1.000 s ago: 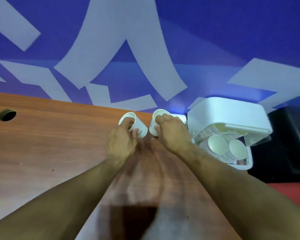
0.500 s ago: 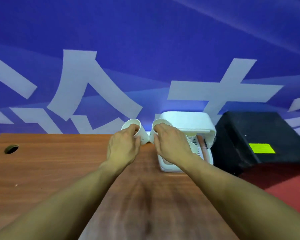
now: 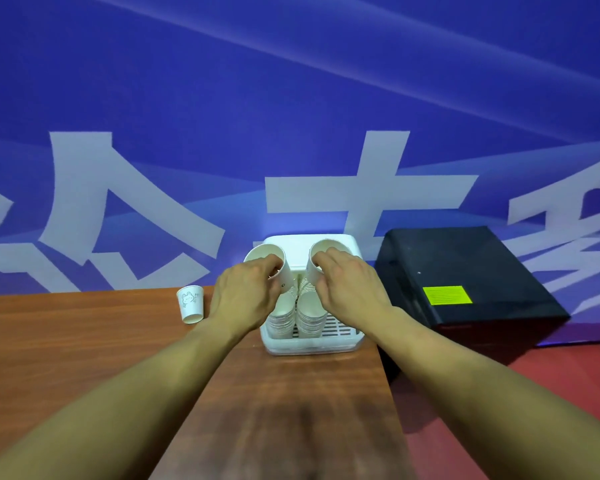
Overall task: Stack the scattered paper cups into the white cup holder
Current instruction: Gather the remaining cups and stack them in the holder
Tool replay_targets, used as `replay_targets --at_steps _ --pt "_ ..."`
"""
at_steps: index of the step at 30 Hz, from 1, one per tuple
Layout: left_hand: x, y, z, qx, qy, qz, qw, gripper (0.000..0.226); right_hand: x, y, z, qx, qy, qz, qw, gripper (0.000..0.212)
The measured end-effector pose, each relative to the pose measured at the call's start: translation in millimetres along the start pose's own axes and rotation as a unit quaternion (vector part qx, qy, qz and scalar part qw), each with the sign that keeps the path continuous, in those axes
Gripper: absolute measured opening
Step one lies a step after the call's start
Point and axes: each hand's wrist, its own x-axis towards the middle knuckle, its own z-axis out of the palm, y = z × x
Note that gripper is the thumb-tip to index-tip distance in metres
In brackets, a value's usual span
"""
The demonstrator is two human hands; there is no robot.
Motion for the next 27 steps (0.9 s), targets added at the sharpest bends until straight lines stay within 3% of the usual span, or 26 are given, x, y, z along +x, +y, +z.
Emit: replay_targets --at_steps 18,27 --pt "6 -12 49 0.011 -0.073 -0.018 0.997 0.011 -1 39 77 0.039 -0.109 -0.038 0.993 0.014" --pt "13 -25 69 0.011 -0.101 -0.016 0.995 0.014 0 42 103 0.035 -0.192 -0.018 0.981 0.024"
